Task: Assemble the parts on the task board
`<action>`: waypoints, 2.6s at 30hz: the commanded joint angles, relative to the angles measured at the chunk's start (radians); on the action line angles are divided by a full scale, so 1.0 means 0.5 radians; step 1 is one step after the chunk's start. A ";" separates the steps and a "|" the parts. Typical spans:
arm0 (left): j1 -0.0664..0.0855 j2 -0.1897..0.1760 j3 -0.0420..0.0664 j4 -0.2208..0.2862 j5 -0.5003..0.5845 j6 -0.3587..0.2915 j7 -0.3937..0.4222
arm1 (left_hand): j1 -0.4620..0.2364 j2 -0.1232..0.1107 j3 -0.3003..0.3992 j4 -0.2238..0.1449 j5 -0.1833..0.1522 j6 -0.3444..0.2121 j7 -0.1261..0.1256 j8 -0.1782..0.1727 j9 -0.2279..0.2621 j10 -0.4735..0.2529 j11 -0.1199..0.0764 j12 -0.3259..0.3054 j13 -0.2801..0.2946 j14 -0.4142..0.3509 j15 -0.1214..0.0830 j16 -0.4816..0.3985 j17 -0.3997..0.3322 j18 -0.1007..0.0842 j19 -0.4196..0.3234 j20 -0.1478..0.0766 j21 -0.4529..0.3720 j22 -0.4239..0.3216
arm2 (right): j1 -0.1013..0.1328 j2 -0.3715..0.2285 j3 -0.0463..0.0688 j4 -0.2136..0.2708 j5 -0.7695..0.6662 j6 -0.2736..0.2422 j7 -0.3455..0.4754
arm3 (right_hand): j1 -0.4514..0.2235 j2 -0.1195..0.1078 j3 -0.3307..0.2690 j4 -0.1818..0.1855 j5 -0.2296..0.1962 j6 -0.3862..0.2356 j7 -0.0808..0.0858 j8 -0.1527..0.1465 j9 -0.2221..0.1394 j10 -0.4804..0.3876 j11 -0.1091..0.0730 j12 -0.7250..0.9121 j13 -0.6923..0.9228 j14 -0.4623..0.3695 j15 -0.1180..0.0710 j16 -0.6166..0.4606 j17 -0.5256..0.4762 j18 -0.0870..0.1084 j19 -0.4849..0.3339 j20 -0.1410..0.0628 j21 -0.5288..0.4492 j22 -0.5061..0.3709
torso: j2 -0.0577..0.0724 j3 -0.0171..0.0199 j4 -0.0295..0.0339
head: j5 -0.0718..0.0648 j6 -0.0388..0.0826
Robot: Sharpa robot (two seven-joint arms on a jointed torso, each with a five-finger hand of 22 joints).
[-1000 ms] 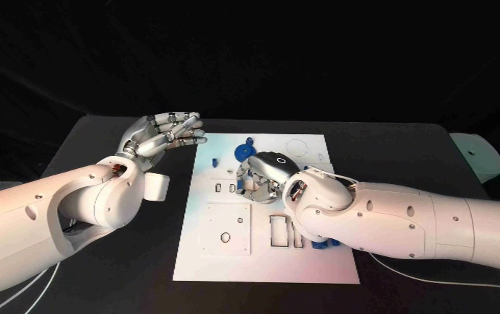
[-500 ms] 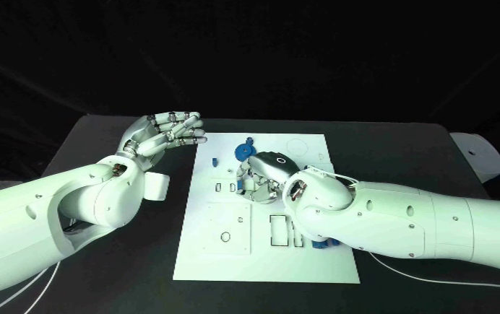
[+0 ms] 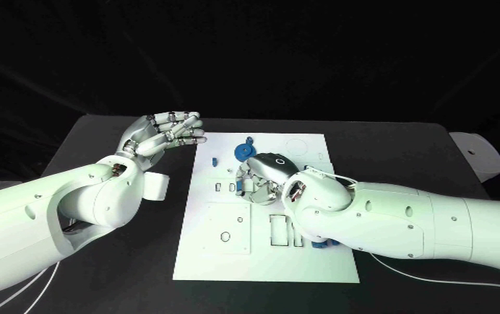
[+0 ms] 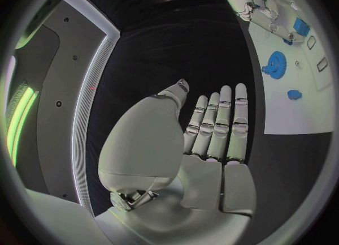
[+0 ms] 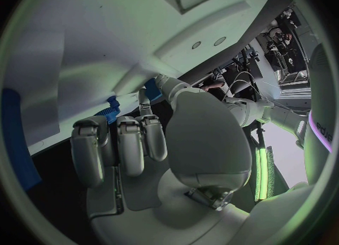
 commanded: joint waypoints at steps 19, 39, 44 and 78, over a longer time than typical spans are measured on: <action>0.002 0.003 0.001 -0.005 -0.024 0.046 0.003 | -0.013 -0.028 0.005 0.006 -0.005 0.010 0.057 -0.011 -0.003 0.020 -0.004 -0.017 0.001 -0.010 0.003 -0.018 0.005 0.028 0.004 0.010 -0.014 -0.004 | -0.004 -0.038 -0.002 0.062 -0.030 -0.180 0.026 | 0.033 0.053 -0.593 0.162 0.027 -0.257 0.079 -0.116 -0.090 -0.094 0.089 -0.217 0.218 0.209 0.085 0.010 0.524 -0.014 0.209 0.078 0.009 0.525 | 0.001 0.0020 0.005 | -0.006 0.002; 0.000 0.033 0.001 -0.080 -0.491 0.128 -0.483 | -0.157 -0.076 -0.015 0.096 -0.003 0.175 -0.027 0.054 0.036 0.378 -0.135 0.061 0.056 0.566 -0.187 0.352 0.327 0.026 0.570 -0.214 0.390 0.166 | 0.185 -0.464 0.038 0.223 0.956 -0.457 0.816 | 0.190 0.246 -0.665 0.159 0.151 -0.100 0.034 -0.006 -0.100 -0.110 0.050 -0.235 0.186 0.197 0.052 -0.009 0.478 -0.014 0.209 0.054 0.009 0.525 | -0.052 0.0135 -0.016 | 0.009 -0.008; 0.003 0.045 0.001 -0.117 -0.815 0.322 -0.791 | -0.235 -0.084 -0.024 0.182 0.001 0.149 -0.059 0.103 0.077 0.487 -0.200 0.199 0.180 0.728 -0.254 0.857 0.717 0.009 0.675 -0.283 0.758 0.379 | 0.247 -0.542 0.038 0.187 1.186 -0.384 0.841 | 0.180 0.258 -0.651 0.159 0.177 -0.067 0.012 0.048 -0.072 -0.097 0.030 -0.222 0.192 0.198 0.035 -0.008 0.481 -0.014 0.209 0.038 0.009 0.525 | -0.079 0.0235 -0.027 | 0.026 -0.027; 0.217 0.555 -0.027 -0.496 -1.838 0.994 -1.908 | -0.656 0.044 -0.223 0.208 -0.005 0.007 -0.230 0.896 0.553 0.345 -0.345 1.831 1.457 1.152 -0.387 2.358 2.348 -0.116 0.868 -0.407 1.951 1.737 | 0.277 -0.668 0.019 0.150 1.254 -0.302 0.702 | 0.163 0.254 -0.629 0.158 0.254 -0.101 0.005 0.081 -0.037 -0.092 0.020 -0.224 0.188 0.195 0.023 -0.013 0.471 -0.014 0.209 0.022 0.009 0.525 | -0.166 0.0571 -0.027 | 0.098 -0.108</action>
